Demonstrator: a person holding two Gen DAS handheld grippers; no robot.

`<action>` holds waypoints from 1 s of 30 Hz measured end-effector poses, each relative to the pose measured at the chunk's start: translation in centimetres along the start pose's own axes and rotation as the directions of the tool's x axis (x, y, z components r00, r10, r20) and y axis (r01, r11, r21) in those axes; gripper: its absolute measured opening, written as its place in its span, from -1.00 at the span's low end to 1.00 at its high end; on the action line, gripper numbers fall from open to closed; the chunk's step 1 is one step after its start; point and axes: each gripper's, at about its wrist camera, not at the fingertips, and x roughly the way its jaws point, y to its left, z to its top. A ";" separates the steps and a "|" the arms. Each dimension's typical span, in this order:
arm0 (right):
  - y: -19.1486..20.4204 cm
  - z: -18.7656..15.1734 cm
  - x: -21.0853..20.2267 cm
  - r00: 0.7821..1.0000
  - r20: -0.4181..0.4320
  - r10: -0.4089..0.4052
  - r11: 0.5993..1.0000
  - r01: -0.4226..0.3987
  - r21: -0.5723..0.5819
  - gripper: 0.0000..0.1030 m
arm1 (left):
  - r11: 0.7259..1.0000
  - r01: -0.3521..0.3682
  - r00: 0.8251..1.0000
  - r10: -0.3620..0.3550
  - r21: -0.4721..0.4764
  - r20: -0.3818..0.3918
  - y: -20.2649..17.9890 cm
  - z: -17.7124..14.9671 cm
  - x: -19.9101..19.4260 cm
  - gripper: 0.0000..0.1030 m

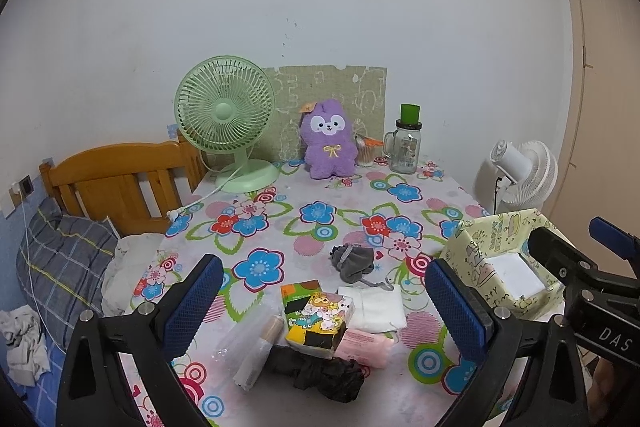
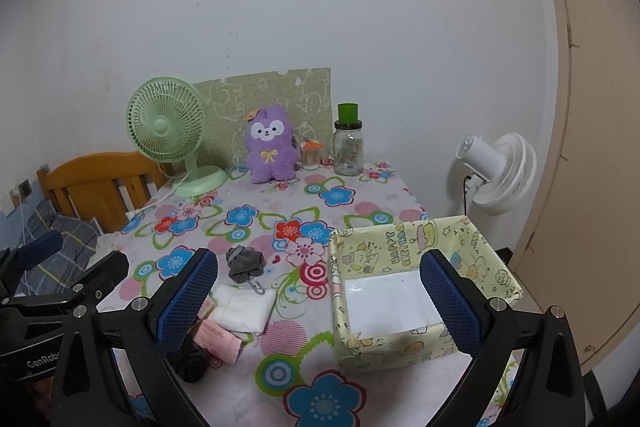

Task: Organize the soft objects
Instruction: 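Grasp the white folded towel with the right tool while the left tool grasps the cartoon snack box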

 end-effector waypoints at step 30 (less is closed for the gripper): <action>4.5 -2.2 9.8 0.980 -0.177 0.091 0.994 -0.101 -0.047 0.75 | 1.000 -0.007 0.975 0.005 -0.005 -0.221 3.3 -3.7 9.6 0.60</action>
